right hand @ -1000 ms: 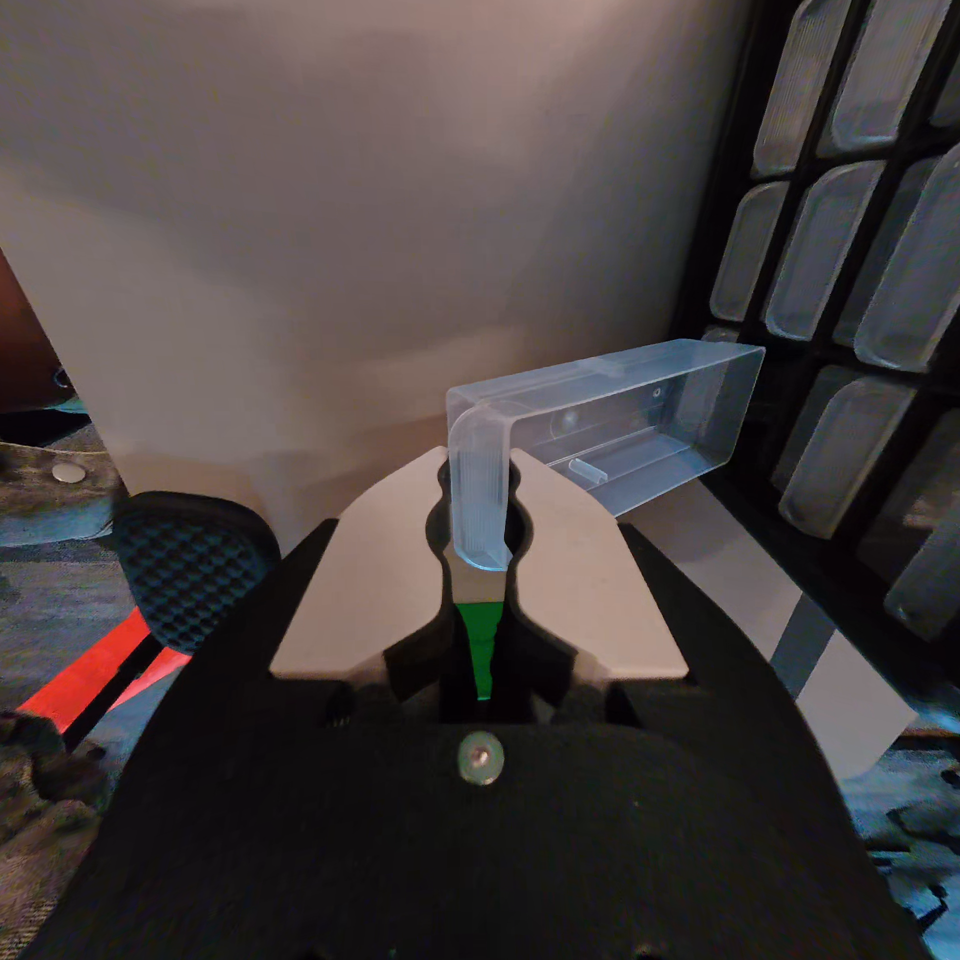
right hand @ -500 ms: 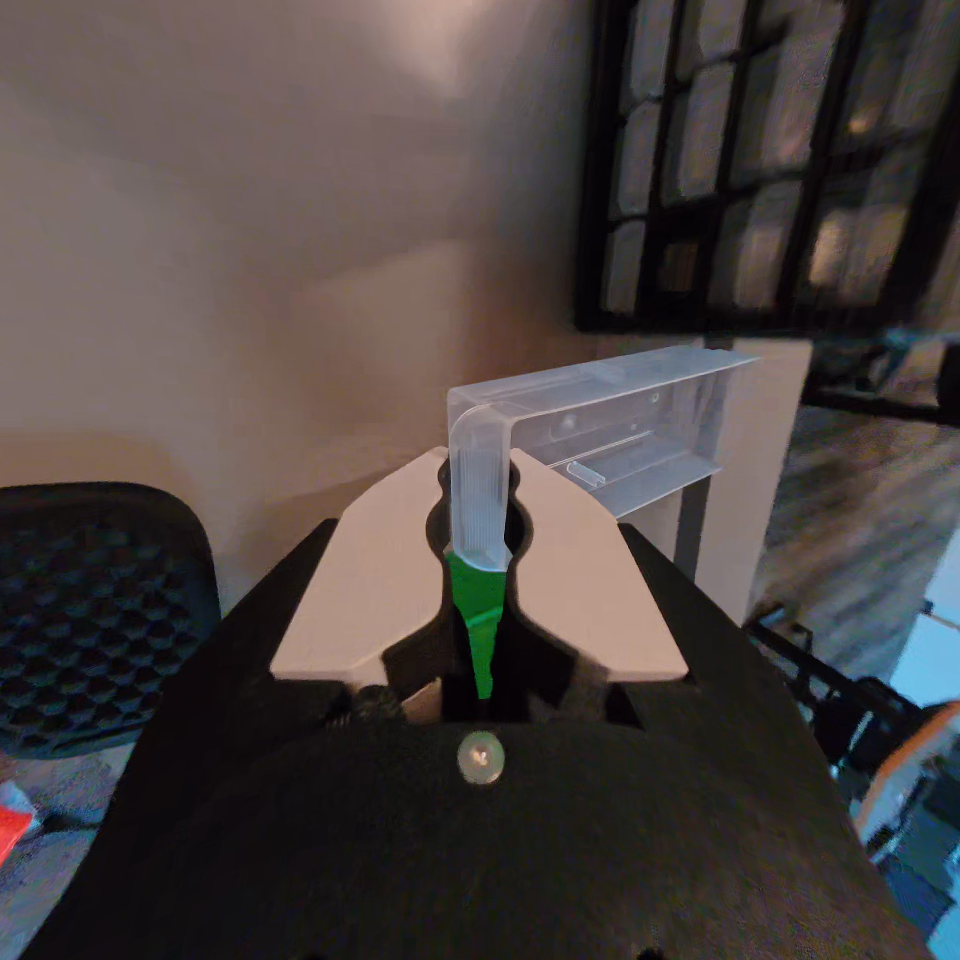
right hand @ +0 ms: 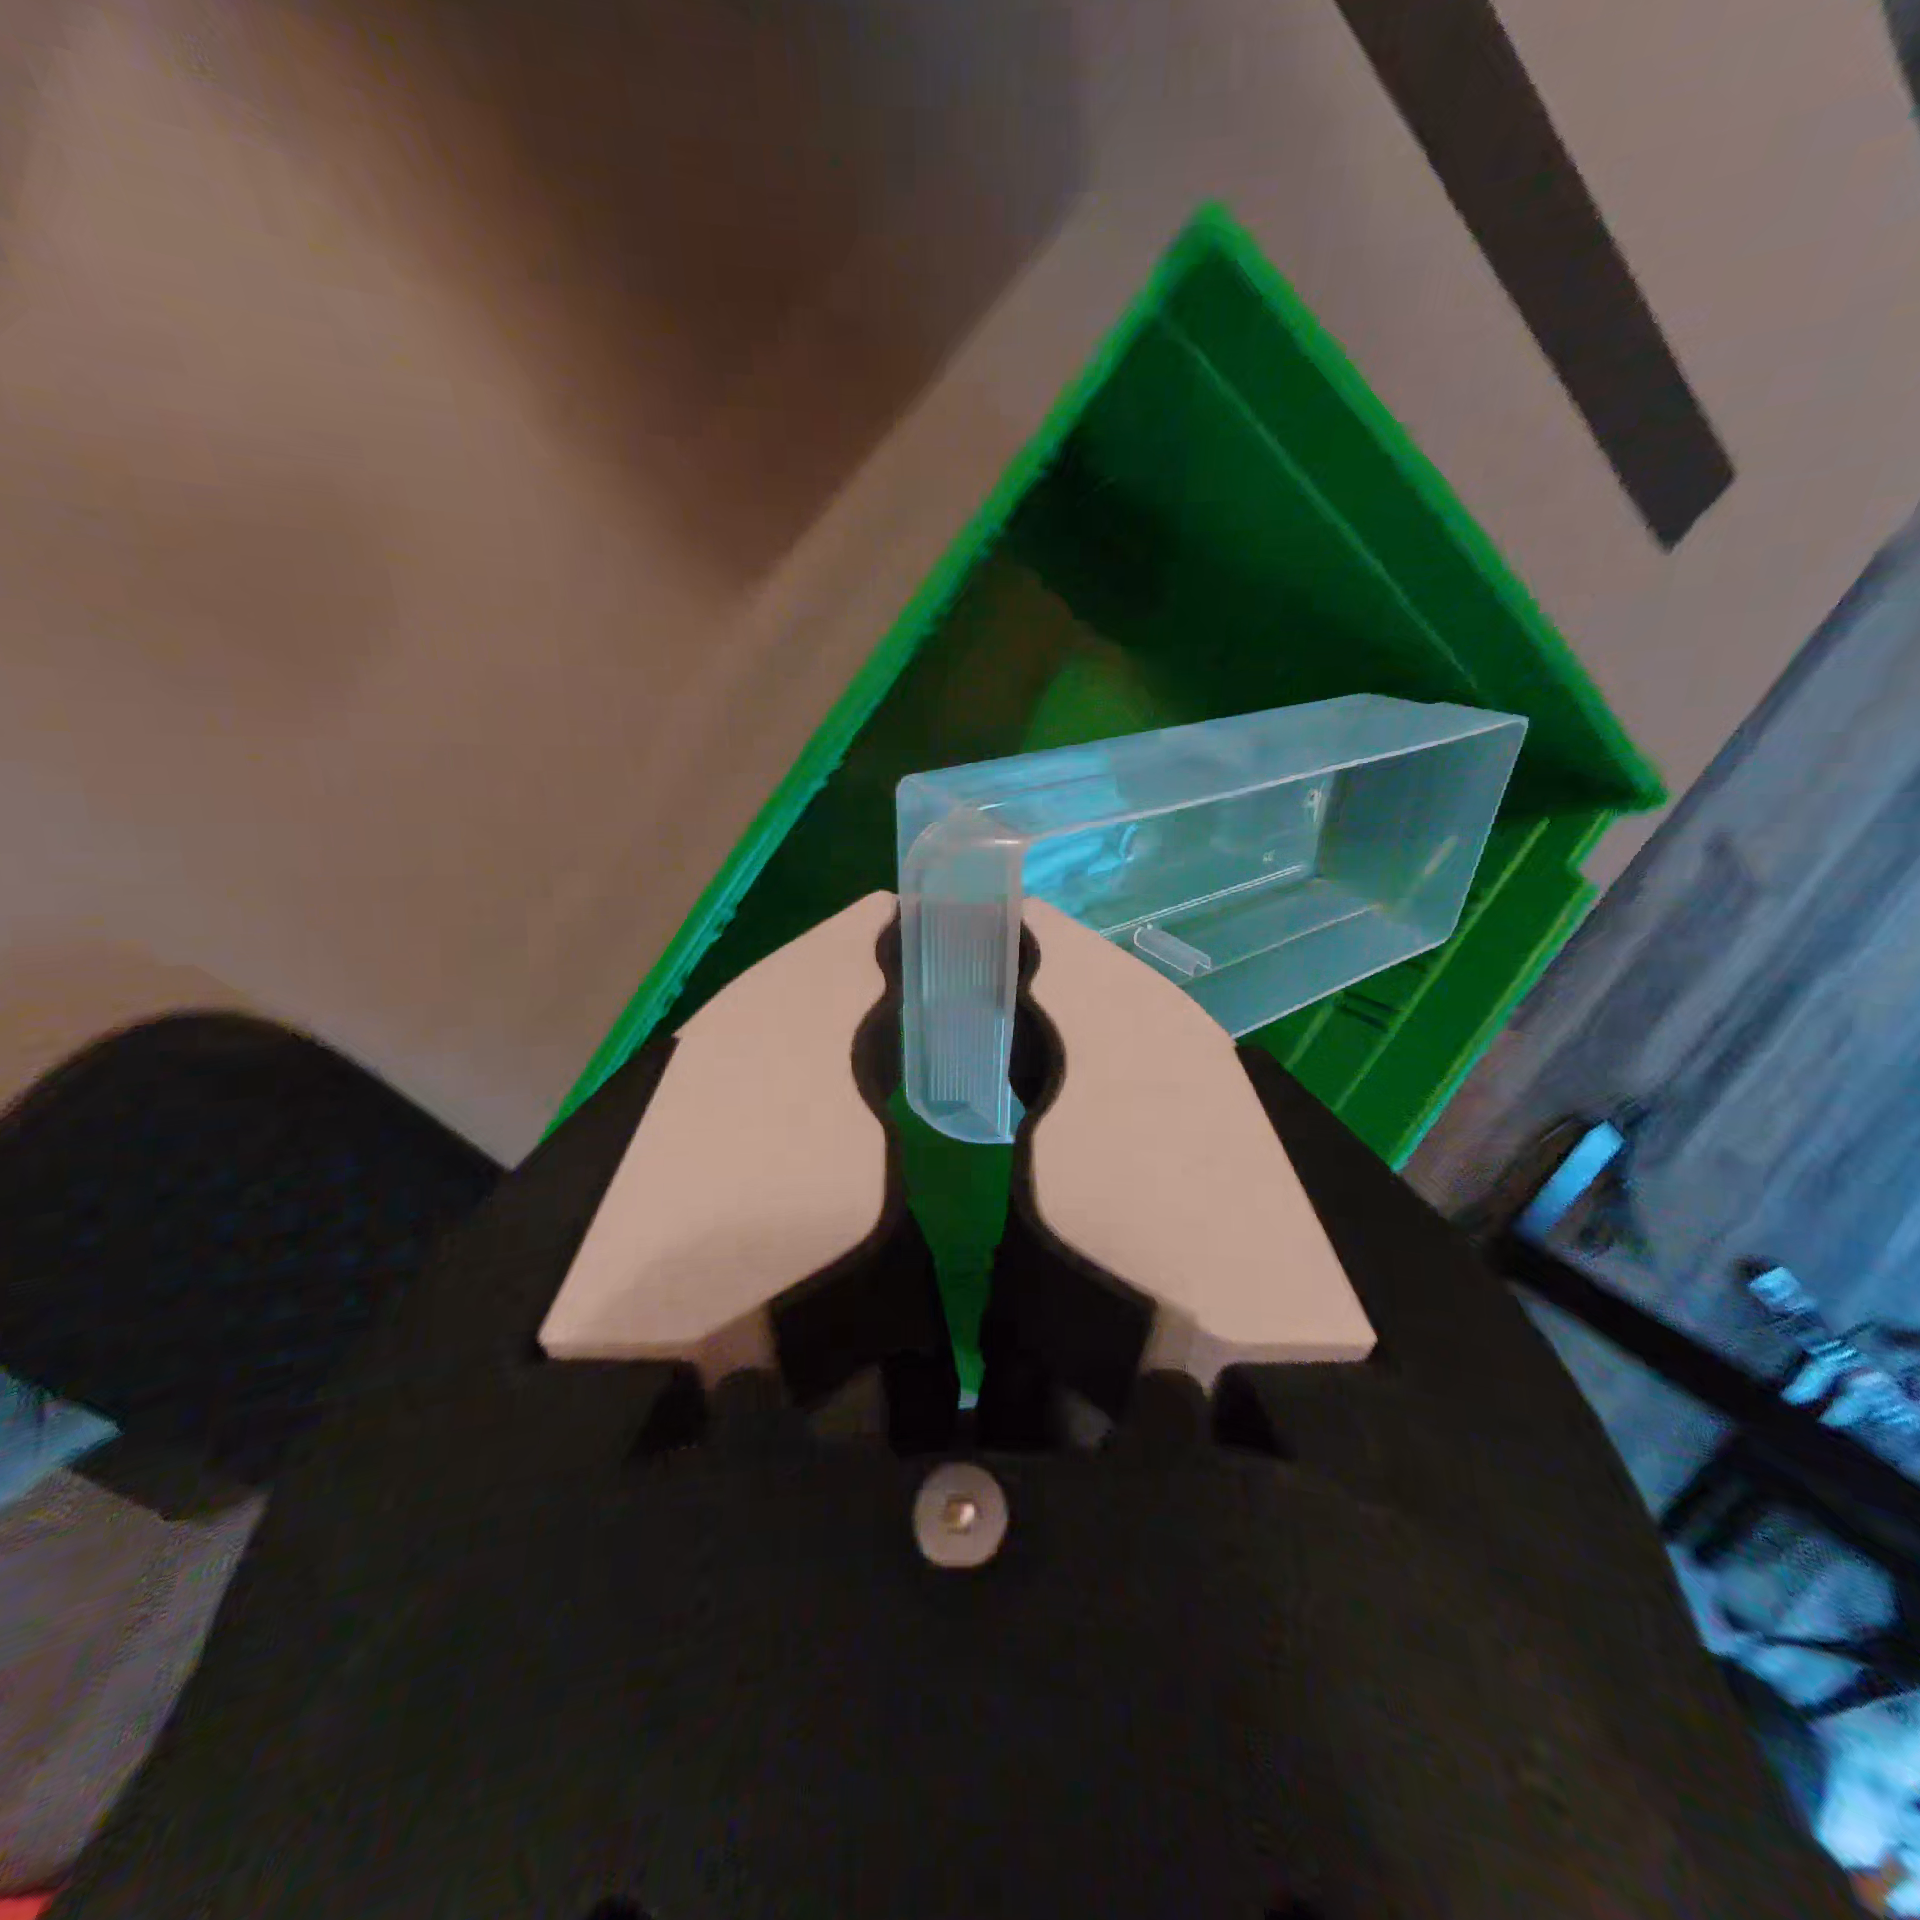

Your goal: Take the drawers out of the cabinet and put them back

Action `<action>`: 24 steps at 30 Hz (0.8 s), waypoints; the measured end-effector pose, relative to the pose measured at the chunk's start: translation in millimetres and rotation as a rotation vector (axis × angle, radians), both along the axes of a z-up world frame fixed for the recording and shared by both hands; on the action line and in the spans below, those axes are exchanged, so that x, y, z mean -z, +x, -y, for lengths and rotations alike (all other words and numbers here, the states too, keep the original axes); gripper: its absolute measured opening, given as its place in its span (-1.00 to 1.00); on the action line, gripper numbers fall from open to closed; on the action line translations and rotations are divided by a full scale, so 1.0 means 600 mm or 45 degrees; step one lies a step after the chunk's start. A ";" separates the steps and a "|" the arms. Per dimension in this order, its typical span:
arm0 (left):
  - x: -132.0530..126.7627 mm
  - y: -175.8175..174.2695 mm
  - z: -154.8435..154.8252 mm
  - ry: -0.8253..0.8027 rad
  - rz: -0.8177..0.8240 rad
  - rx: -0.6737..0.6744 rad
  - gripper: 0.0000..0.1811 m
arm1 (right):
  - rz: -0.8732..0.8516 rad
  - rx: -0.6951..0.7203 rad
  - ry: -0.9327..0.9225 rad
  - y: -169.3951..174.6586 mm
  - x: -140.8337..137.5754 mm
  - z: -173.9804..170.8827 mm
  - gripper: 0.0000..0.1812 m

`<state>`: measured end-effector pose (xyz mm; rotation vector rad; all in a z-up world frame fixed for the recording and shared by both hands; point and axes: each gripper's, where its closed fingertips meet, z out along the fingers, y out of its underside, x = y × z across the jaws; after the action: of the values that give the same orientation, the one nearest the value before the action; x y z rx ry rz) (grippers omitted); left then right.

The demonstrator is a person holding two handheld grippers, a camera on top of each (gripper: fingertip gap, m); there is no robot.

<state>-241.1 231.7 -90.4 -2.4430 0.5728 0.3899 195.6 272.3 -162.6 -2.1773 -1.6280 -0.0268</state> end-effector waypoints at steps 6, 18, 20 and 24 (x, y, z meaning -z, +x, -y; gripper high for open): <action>0.000 0.000 0.000 -0.004 0.014 0.007 -1.00 | -0.077 0.413 -0.155 -0.006 0.068 -0.075 -0.82; 0.000 0.000 -0.002 0.004 0.016 0.010 -1.00 | 0.011 0.644 -0.230 -0.061 0.139 -0.131 -0.83; 0.000 0.000 -0.002 0.003 0.015 0.012 -1.00 | 0.022 0.648 -0.247 -0.068 0.147 -0.132 -0.83; 0.000 0.000 -0.002 0.007 0.021 0.014 -1.00 | -0.014 0.671 -0.275 -0.073 0.159 -0.141 -0.84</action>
<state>-241.3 232.9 -90.7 -2.4342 0.5773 0.3664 152.1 356.6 -257.8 -2.7085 -1.0474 0.0082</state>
